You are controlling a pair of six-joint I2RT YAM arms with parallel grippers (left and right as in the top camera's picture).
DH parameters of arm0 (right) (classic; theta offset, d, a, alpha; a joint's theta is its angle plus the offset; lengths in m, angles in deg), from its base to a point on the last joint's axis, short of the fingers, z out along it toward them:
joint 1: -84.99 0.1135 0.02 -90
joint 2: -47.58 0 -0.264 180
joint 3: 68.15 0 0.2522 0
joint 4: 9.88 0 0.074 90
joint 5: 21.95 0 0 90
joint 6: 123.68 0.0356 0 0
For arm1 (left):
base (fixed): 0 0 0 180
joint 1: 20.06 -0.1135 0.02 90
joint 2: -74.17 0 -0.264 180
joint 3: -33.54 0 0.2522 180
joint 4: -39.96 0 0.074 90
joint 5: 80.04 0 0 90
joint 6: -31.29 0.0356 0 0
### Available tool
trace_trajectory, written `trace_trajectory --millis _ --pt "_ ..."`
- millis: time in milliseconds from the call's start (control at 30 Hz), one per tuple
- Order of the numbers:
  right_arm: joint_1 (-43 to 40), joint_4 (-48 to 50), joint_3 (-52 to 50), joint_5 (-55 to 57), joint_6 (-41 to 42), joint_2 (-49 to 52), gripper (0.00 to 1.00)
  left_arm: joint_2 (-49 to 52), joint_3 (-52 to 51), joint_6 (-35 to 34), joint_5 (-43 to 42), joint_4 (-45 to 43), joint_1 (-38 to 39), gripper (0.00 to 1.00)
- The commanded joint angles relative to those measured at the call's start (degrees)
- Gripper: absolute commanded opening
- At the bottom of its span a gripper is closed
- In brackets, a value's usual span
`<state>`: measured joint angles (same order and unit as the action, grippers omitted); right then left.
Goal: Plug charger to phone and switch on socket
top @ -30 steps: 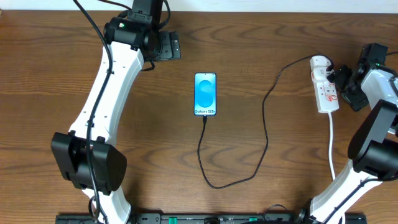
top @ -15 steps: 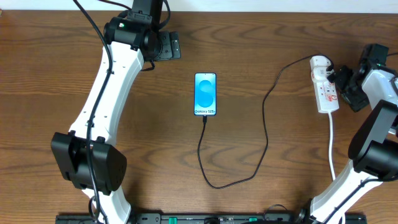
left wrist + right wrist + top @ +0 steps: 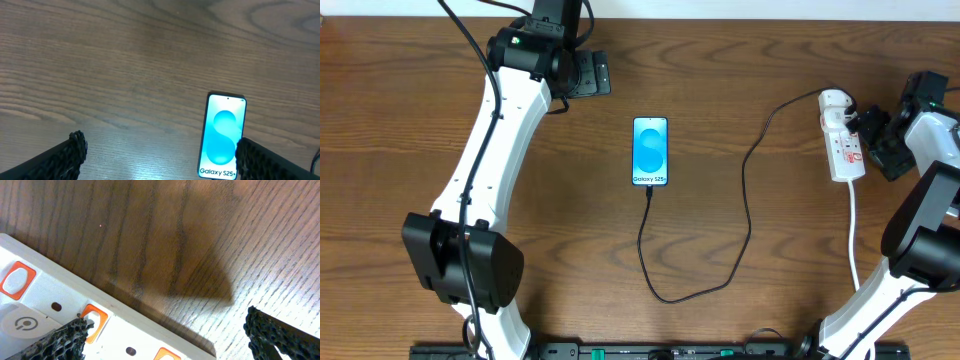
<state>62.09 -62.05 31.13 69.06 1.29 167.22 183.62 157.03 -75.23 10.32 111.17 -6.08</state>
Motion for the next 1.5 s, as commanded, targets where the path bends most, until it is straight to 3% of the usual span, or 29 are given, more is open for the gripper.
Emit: trace_trajectory --millis 0,1467 --pt "0.87 -1.44 -0.28 -2.93 -0.33 2.36 0.99 0.24 -0.11 -0.09 0.76 0.17 0.07 0.96" --pt "-2.12 -0.37 -0.2 -4.48 -0.33 2.32 0.99 0.24 -0.11 -0.09 0.76 0.17 0.07 0.96"
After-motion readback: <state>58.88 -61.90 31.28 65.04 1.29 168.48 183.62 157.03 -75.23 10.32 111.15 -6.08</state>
